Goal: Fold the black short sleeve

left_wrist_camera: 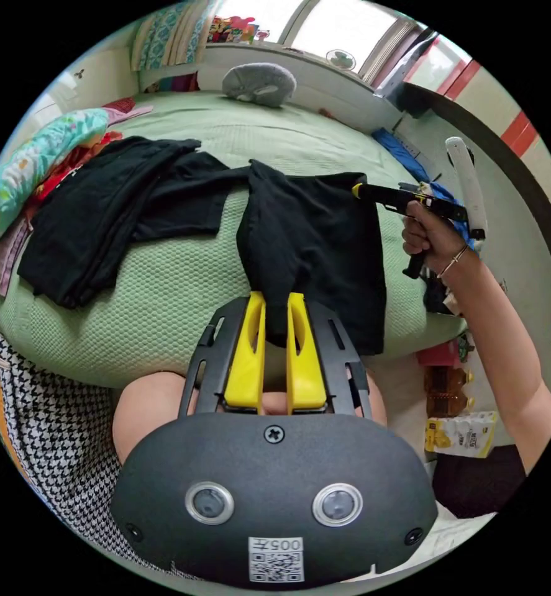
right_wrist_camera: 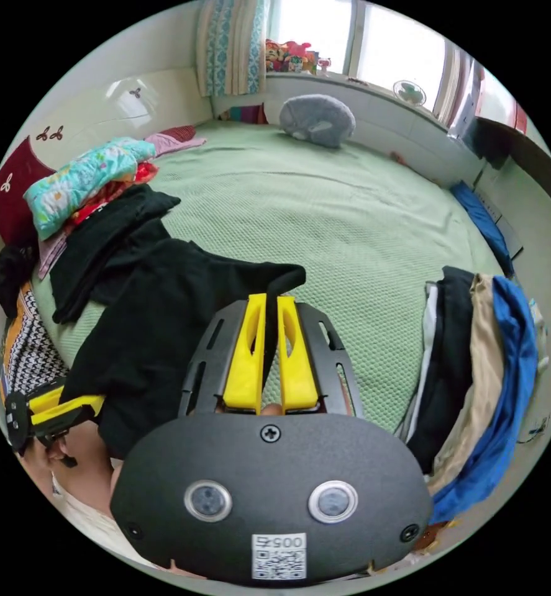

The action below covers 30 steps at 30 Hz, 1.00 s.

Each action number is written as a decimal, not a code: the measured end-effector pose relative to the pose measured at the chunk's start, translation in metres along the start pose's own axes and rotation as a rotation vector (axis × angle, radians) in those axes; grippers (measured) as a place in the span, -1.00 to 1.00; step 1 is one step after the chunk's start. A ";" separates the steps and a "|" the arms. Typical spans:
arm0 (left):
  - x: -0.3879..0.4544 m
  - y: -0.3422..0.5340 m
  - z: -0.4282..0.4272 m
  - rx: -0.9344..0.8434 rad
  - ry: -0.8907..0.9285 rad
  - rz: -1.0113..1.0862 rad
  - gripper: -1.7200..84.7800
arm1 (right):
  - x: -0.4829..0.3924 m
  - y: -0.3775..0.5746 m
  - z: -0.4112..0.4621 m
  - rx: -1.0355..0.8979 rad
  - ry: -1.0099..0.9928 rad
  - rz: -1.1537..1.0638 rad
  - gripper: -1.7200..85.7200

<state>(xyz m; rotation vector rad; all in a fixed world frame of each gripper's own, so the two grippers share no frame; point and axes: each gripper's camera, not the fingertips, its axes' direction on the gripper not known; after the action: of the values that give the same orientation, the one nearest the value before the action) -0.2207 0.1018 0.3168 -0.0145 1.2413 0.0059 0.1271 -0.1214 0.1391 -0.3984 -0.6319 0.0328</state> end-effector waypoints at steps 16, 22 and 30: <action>0.226 -0.007 -0.093 0.164 0.154 0.322 -0.82 | 0.081 0.026 -0.236 0.174 0.259 0.028 -0.98; 0.320 -0.035 -0.093 0.209 0.257 0.392 -0.82 | 0.151 0.021 -0.302 0.154 0.428 0.059 -0.98; 0.393 -0.080 -0.003 0.092 0.264 0.259 -0.81 | 0.252 0.019 -0.245 -0.032 0.576 0.232 -0.93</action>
<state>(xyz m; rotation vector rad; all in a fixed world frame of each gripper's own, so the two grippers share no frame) -0.0953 0.0207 -0.0555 0.2314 1.4992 0.1765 0.4744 -0.1528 0.0956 -0.4849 -0.0161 0.1244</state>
